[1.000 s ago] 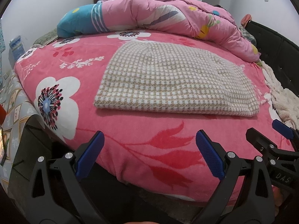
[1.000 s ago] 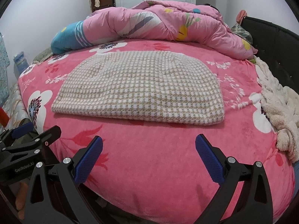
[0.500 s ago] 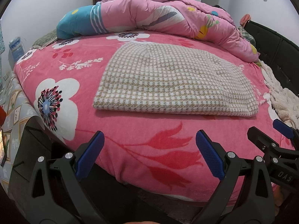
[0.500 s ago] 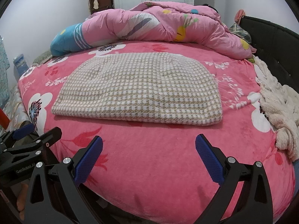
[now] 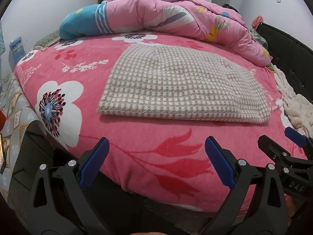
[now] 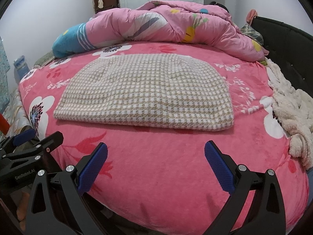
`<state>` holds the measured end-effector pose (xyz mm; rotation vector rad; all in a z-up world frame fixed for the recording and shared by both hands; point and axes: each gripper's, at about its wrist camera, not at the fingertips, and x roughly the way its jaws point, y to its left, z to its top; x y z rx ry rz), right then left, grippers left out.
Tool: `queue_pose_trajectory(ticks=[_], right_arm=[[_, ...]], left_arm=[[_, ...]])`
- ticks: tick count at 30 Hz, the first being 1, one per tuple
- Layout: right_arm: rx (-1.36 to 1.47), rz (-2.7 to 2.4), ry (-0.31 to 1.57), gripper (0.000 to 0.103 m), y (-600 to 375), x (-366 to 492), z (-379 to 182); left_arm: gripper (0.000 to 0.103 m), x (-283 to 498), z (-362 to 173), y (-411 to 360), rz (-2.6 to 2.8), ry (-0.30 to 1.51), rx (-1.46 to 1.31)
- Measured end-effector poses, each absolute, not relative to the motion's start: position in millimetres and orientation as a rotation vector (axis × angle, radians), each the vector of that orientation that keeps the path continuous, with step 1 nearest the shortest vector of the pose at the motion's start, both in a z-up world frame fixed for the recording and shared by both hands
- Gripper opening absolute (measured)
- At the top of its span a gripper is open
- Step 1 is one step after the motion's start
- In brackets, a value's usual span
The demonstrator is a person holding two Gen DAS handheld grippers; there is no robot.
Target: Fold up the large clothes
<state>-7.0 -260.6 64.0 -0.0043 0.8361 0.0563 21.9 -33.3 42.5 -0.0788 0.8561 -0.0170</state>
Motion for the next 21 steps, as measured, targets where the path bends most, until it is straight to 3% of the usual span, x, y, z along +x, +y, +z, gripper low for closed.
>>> queue_pose_trajectory(ticks=[21], right_arm=[[-0.014, 0.065, 0.846, 0.097, -258.0, -6.8, 61.4]], left_arm=[[0.095, 20.3, 41.8, -33.6, -0.013, 0.857, -0.084]])
